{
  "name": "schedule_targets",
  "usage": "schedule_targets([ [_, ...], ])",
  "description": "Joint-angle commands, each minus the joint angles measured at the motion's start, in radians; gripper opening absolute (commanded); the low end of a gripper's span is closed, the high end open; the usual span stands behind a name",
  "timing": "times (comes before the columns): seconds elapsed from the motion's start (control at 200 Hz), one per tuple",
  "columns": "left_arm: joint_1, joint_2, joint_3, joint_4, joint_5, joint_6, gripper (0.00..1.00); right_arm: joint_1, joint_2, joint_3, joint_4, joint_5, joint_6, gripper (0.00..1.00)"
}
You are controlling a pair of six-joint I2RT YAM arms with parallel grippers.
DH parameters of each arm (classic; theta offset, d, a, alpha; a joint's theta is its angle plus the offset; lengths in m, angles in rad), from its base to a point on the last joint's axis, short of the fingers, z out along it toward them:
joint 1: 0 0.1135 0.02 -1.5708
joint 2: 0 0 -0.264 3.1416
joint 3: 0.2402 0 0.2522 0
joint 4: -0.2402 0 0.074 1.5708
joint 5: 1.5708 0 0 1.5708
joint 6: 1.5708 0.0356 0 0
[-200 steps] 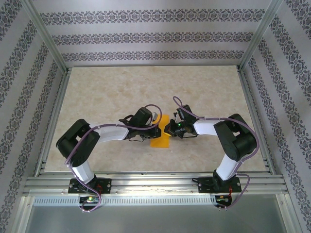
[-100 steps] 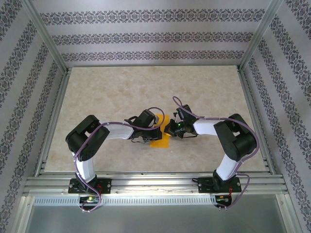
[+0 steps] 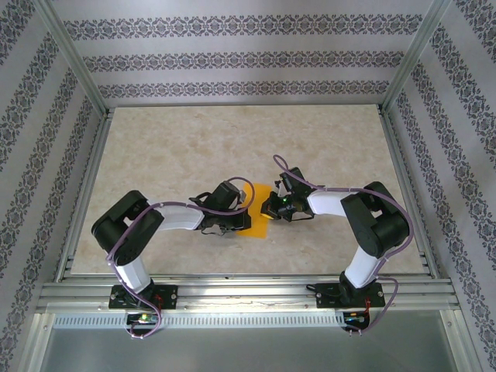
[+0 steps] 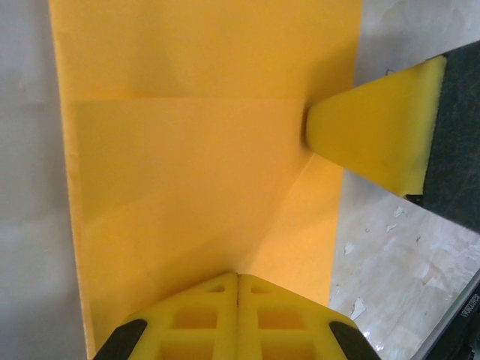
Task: Fold a paper plane with a square sheet of paper (pick it up from the middle)
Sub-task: Fold the triangle a second time at the center of the table.
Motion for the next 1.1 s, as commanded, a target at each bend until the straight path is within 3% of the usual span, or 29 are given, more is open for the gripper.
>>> schedule_targets([
  [0.0,-0.003,-0.037,-0.085,-0.158,-0.032,-0.029,0.01,-0.014,0.024,-0.012,-0.106,0.107,-0.025,0.00],
  [0.39,0.022,-0.192,-0.260,-0.128,-0.020,-0.109,0.02,-0.019,0.018,-0.006,-0.104,0.089,-0.024,0.00],
  [0.669,0.022,-0.373,-0.185,-0.125,-0.023,-0.040,0.07,-0.016,0.006,-0.001,-0.086,0.063,-0.025,0.00],
  [0.974,0.027,-0.122,0.029,-0.117,0.020,0.052,0.06,-0.014,0.001,0.011,-0.085,0.040,-0.027,0.00],
  [1.099,0.032,-0.050,0.037,-0.117,-0.048,0.067,0.05,-0.013,0.004,0.017,-0.086,0.026,-0.029,0.00],
])
